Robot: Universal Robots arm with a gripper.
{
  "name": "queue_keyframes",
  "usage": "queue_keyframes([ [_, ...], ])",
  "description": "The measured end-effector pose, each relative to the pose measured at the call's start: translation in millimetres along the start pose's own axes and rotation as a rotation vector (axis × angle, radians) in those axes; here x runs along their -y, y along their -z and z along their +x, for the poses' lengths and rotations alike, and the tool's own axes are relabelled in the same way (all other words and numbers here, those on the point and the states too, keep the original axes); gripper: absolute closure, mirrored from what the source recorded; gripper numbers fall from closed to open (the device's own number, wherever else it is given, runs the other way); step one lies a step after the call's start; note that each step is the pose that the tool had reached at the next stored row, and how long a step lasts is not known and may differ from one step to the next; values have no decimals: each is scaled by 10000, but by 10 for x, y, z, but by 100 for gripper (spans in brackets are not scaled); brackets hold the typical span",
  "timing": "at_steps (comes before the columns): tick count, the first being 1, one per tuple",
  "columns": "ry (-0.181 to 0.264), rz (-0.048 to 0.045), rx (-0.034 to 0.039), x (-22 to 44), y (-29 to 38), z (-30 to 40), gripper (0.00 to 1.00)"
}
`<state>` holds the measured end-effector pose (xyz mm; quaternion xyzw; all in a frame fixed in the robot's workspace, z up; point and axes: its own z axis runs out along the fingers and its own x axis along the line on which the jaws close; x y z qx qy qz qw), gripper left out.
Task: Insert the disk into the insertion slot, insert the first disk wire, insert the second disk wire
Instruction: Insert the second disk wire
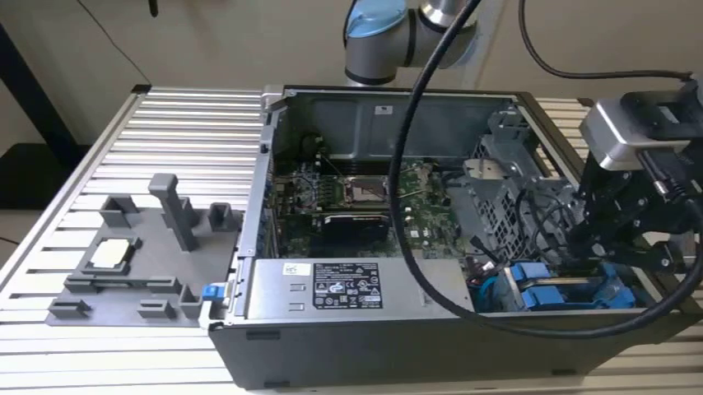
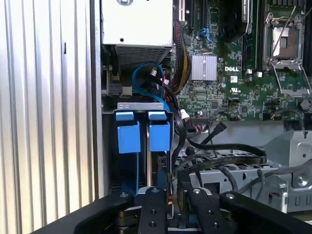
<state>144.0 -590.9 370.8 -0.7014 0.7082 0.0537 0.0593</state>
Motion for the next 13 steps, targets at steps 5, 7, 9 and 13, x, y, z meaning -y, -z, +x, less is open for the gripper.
queue_keyframes([
  [5,0,0,1,2,171,-28,76],
  [7,-1,0,1,2,171,-28,76],
  [9,-3,0,2,2,171,-28,76],
  [13,-6,0,0,2,172,-28,76],
])
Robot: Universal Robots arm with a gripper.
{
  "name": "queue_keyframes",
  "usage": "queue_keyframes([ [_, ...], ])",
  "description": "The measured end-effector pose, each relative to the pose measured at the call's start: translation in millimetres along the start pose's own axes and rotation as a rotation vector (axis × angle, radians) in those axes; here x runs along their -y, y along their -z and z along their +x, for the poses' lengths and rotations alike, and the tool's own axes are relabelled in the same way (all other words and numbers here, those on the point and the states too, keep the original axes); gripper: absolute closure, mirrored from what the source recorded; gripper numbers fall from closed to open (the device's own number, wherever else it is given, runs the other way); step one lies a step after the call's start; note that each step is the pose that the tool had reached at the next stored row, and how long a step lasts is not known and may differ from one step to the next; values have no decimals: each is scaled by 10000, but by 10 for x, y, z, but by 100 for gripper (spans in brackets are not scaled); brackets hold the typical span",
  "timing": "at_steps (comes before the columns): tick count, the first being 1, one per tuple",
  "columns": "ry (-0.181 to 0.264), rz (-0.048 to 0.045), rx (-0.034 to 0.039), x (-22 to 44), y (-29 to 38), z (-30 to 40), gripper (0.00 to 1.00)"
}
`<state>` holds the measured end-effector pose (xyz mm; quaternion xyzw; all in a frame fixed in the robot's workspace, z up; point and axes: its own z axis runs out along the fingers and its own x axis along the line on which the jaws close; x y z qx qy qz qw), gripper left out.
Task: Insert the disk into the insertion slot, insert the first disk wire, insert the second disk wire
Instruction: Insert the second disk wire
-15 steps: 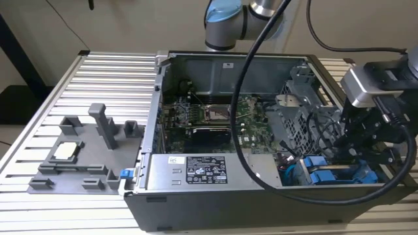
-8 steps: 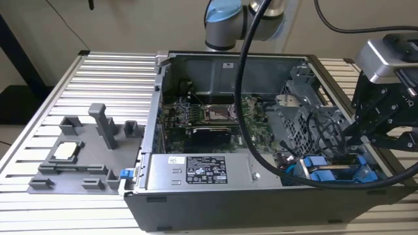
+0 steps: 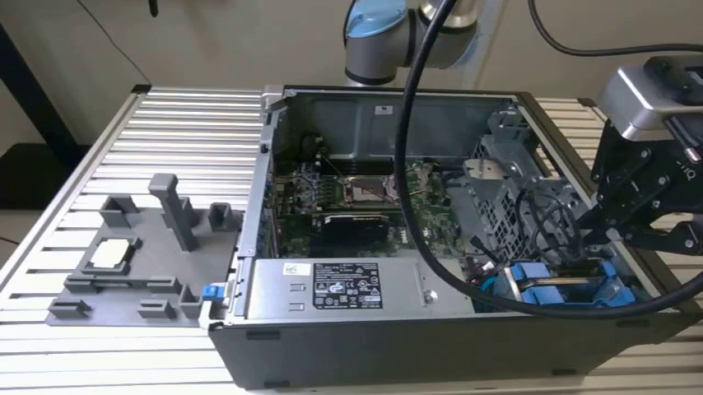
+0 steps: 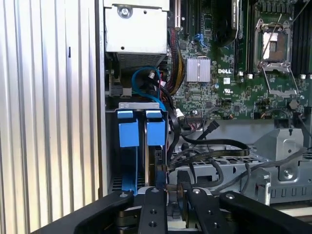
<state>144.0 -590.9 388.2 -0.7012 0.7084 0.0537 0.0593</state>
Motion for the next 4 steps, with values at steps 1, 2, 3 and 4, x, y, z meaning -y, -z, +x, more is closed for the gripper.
queue_keyframes([
  [1,-2,1,0,0,0,0,76],
  [2,-3,1,0,0,0,0,76],
  [3,-4,1,0,0,0,0,76],
  [4,-4,1,0,0,0,0,76],
])
